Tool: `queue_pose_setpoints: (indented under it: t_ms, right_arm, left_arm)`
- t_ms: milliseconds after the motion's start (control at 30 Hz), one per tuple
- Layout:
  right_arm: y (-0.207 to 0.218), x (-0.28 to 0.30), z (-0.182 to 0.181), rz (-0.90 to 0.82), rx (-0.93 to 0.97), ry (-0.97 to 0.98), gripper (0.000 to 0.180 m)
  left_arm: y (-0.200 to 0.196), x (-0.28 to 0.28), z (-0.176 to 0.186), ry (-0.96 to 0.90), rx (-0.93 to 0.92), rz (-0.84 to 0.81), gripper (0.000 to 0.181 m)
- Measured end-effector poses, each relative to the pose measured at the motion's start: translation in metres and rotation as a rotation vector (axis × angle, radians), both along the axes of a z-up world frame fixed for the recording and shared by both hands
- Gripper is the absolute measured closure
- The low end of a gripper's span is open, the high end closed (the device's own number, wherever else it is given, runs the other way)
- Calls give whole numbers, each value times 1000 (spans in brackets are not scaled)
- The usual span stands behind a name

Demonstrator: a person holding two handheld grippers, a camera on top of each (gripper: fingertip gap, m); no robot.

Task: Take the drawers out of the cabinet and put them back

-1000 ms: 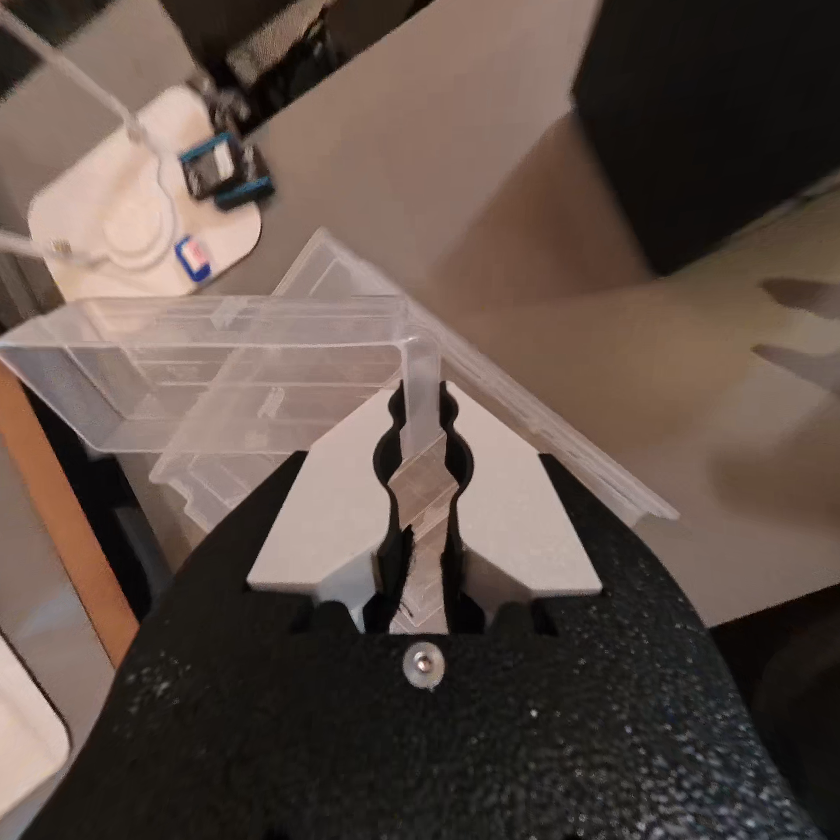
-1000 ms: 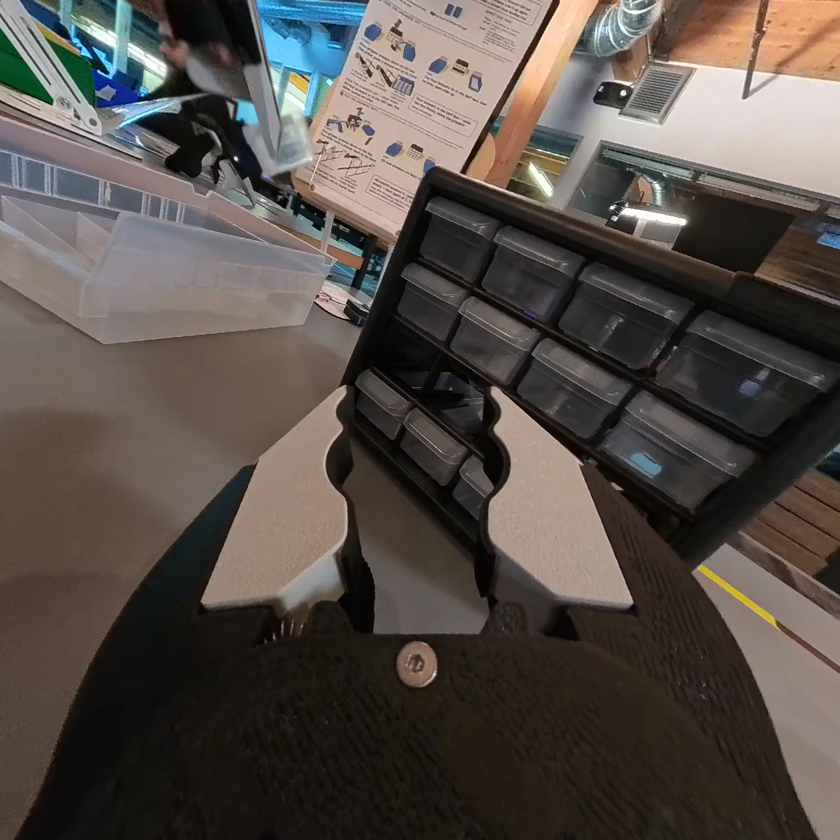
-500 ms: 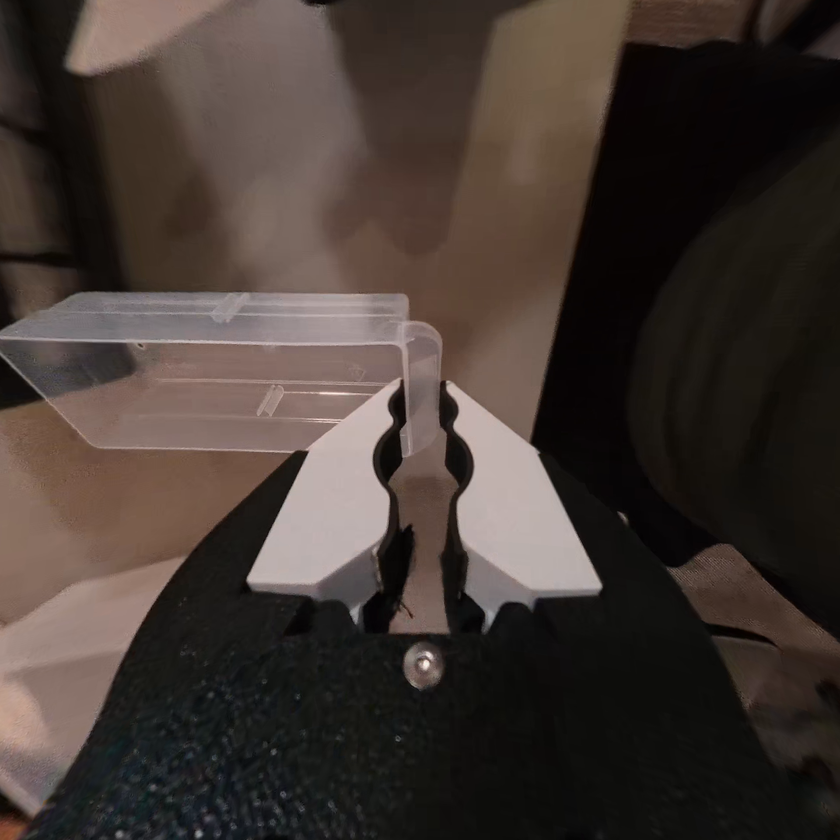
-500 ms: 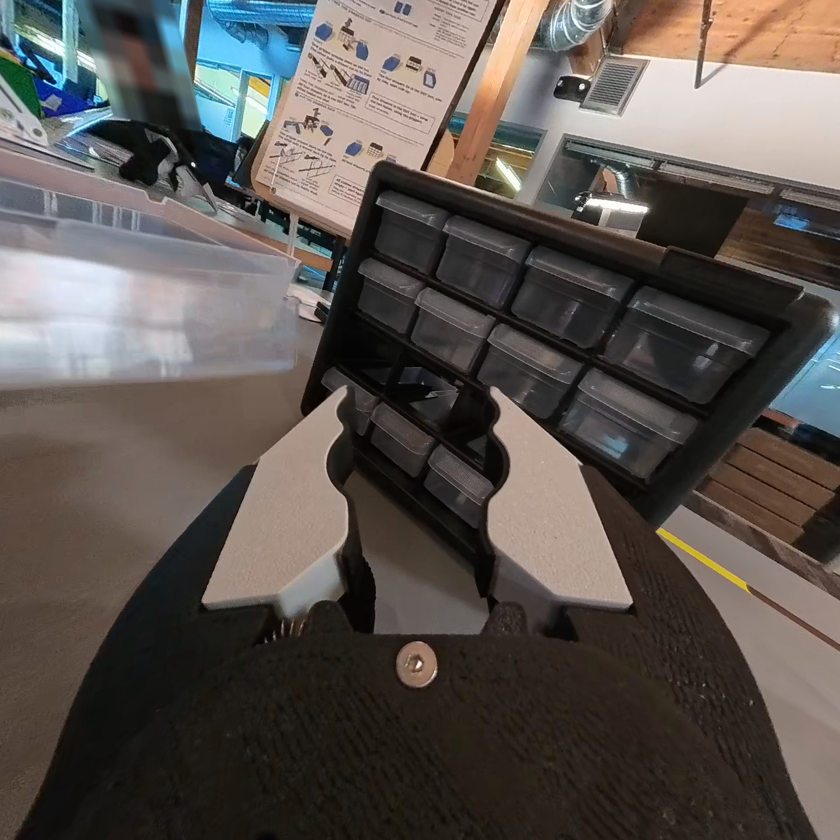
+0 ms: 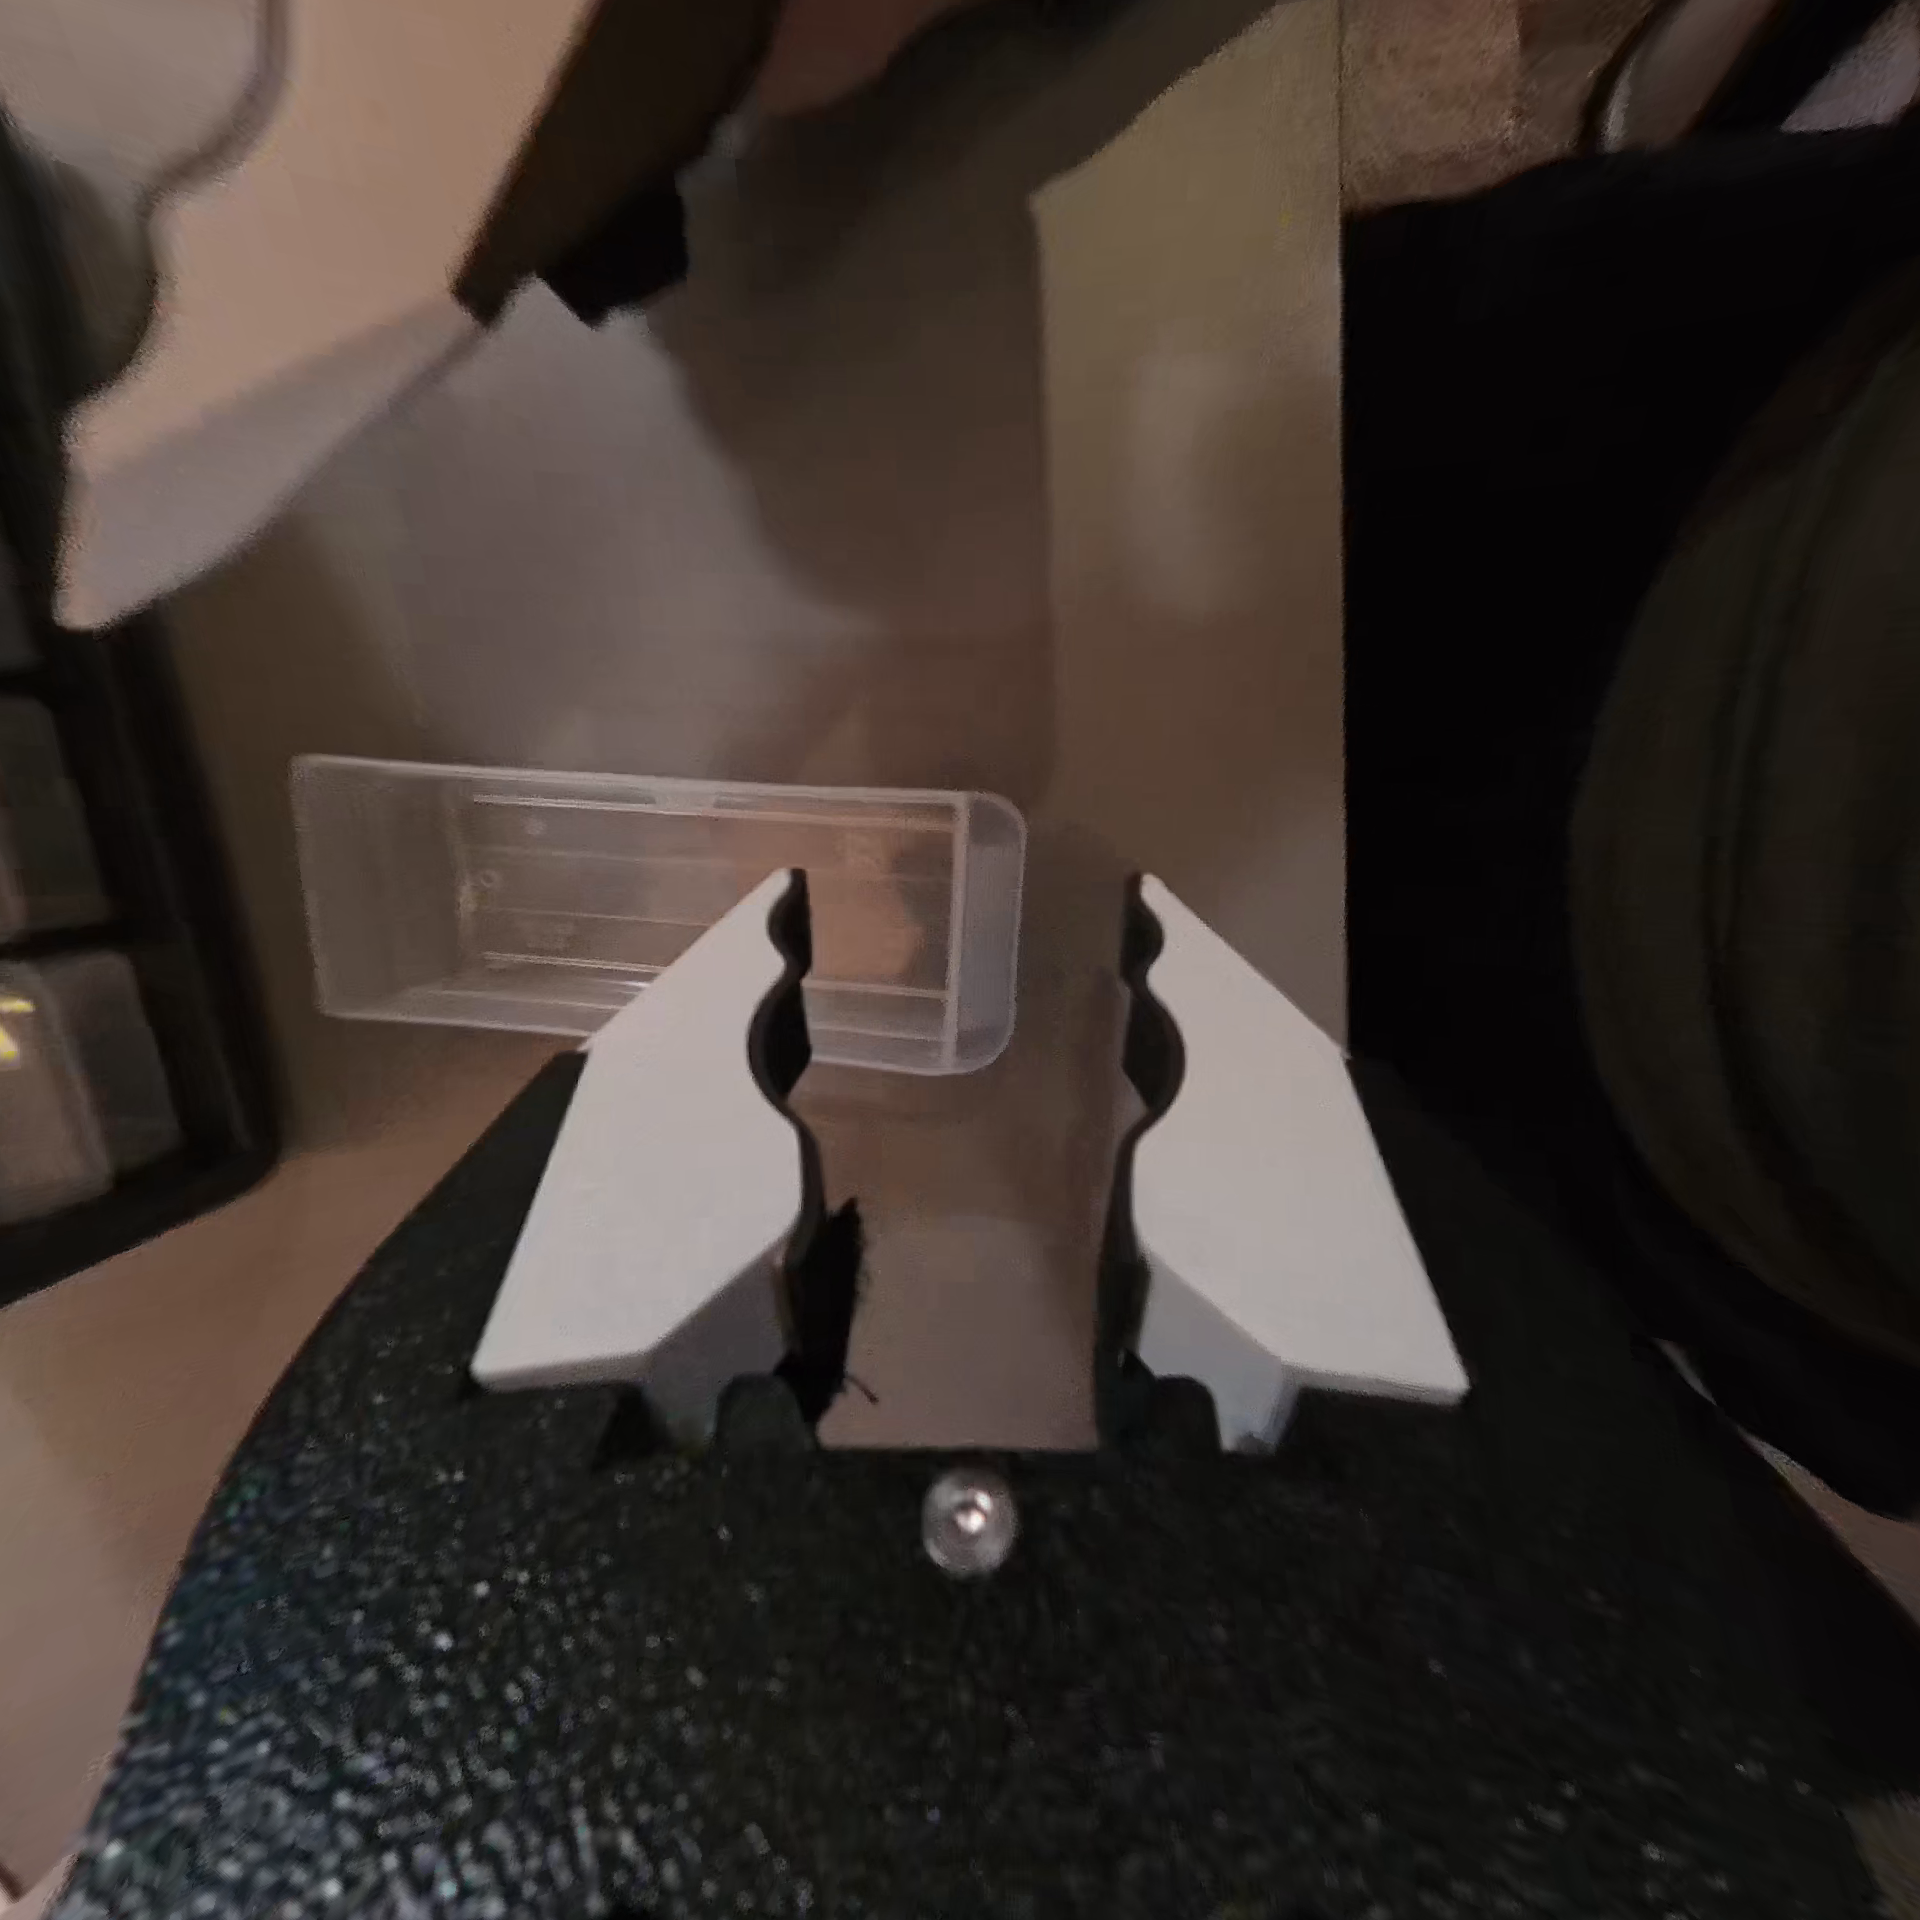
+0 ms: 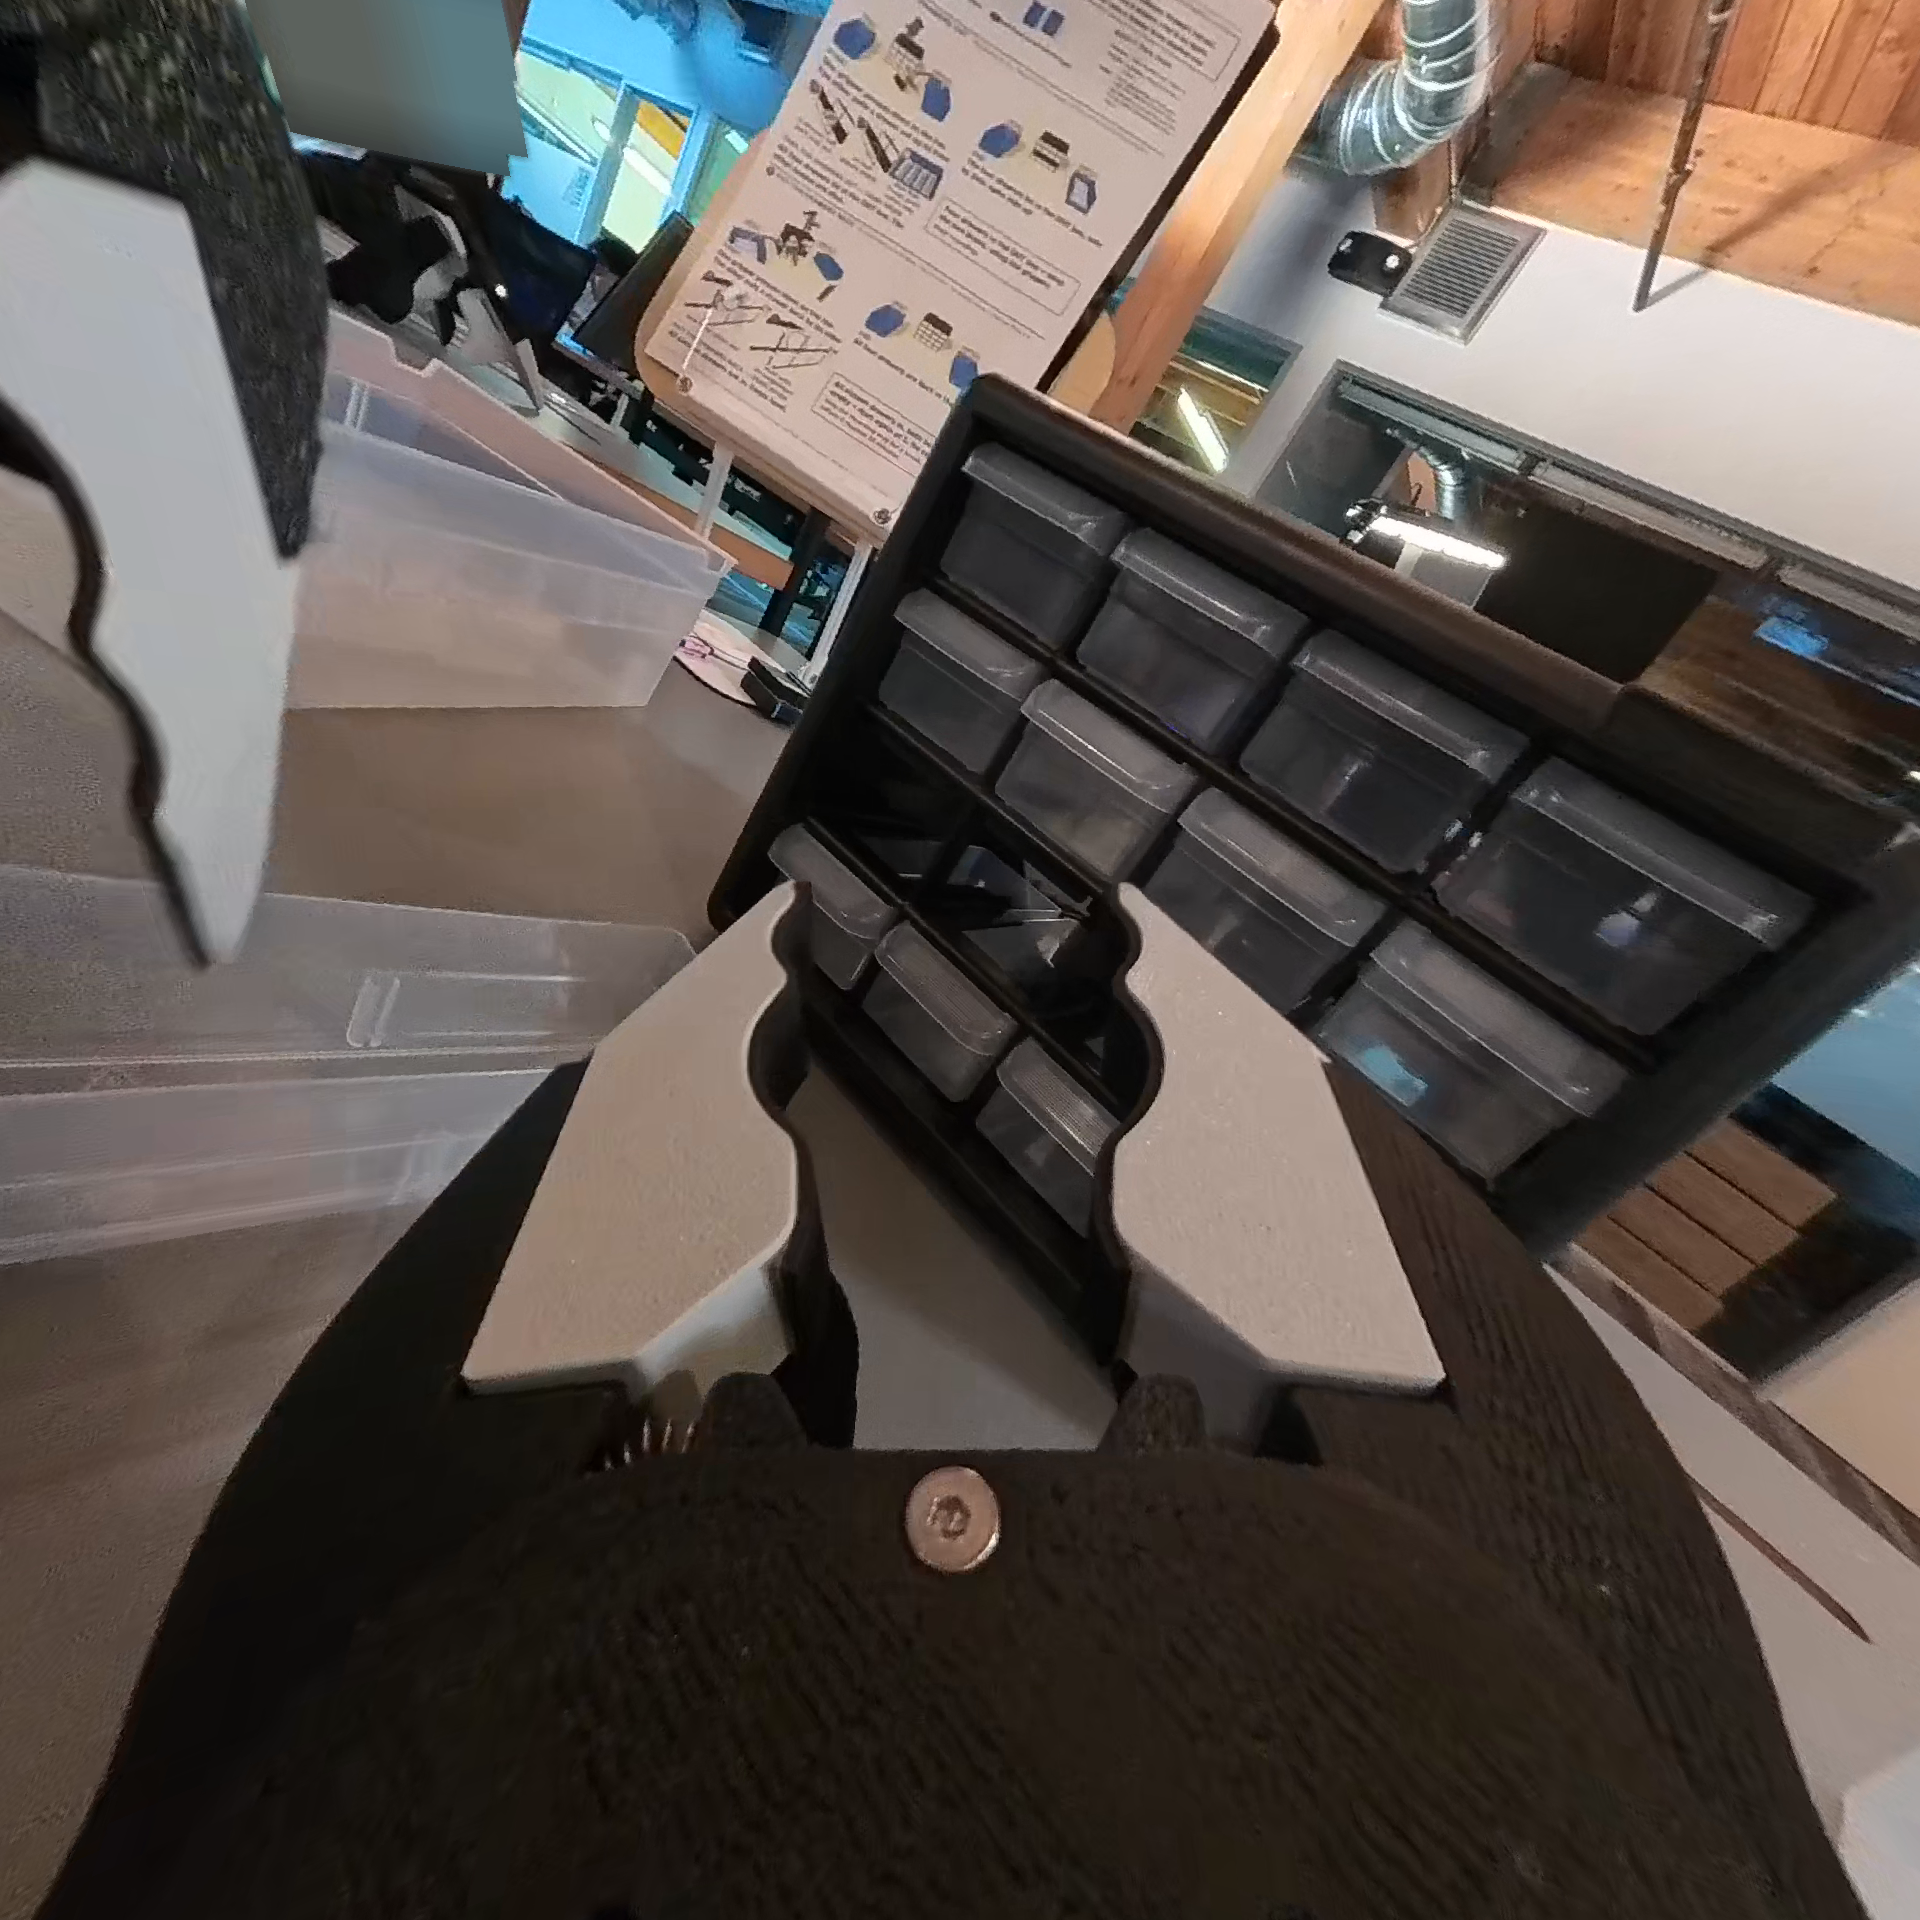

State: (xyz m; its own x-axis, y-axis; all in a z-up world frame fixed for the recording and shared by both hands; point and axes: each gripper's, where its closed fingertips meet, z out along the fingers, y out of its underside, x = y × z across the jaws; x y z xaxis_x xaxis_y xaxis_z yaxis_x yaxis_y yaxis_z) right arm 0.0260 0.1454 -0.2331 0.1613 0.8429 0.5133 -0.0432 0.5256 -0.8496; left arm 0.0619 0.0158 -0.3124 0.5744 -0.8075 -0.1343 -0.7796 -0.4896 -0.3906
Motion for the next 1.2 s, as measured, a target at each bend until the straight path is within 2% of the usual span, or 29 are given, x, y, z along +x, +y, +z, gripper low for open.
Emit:
queue_pose_setpoints:
  t_ms: [33, 100, 233, 333, 400, 467, 533, 567, 600, 667, 733, 833, 1033, 1100, 1200]
  right_arm:
    - [1, 1, 2, -5, -1, 11, 128]
    - [3, 5, 6, -8, -4, 35, 130]
    - [2, 5, 6, 17, -28, 32, 129]
    - [-2, 4, 4, 32, -11, 20, 129]
    - [-8, 3, 2, 48, 9, 8, 128]
    - [-14, 3, 2, 61, 34, 1, 129]
    - [-19, 5, 4, 51, 60, 9, 135]
    - [-21, 7, 6, 42, 72, 17, 137]
    - [-23, 8, 7, 37, 79, 19, 137]
    - [-27, 10, 6, 33, 79, 11, 137]
    - [-33, 11, 6, 36, 83, 11, 138]
    - [-43, 10, 5, 53, 113, 1, 140]
    - [-55, 6, -5, 92, 168, -56, 138]
    - [-66, 5, -8, 157, 133, -98, 134]
    - [-97, 2, -19, 324, -35, -273, 122]
  left_arm:
    - [5, -2, 9, -18, 72, 11, 121]
    - [19, -11, 34, -102, 229, 71, 120]
    - [52, -54, 109, -386, 632, 300, 127]
    - [70, -106, 158, -651, 955, 568, 131]
    - [75, -138, 165, -771, 1122, 721, 126]
    - [83, -158, 154, -763, 1221, 810, 117]
    - [96, -155, 143, -705, 1242, 815, 114]
    - [105, -145, 133, -708, 1187, 784, 113]
    - [112, -138, 123, -702, 1137, 769, 105]
    - [117, -140, 113, -637, 1160, 774, 99]
    - [116, -149, 111, -646, 1212, 781, 97]
    - [118, -157, 109, -765, 1186, 749, 93]
    - [118, -161, 110, -716, 1154, 591, 97]
    - [116, -172, 112, -781, 1149, 611, 98]
    - [117, -193, 106, -788, 1154, 703, 96]
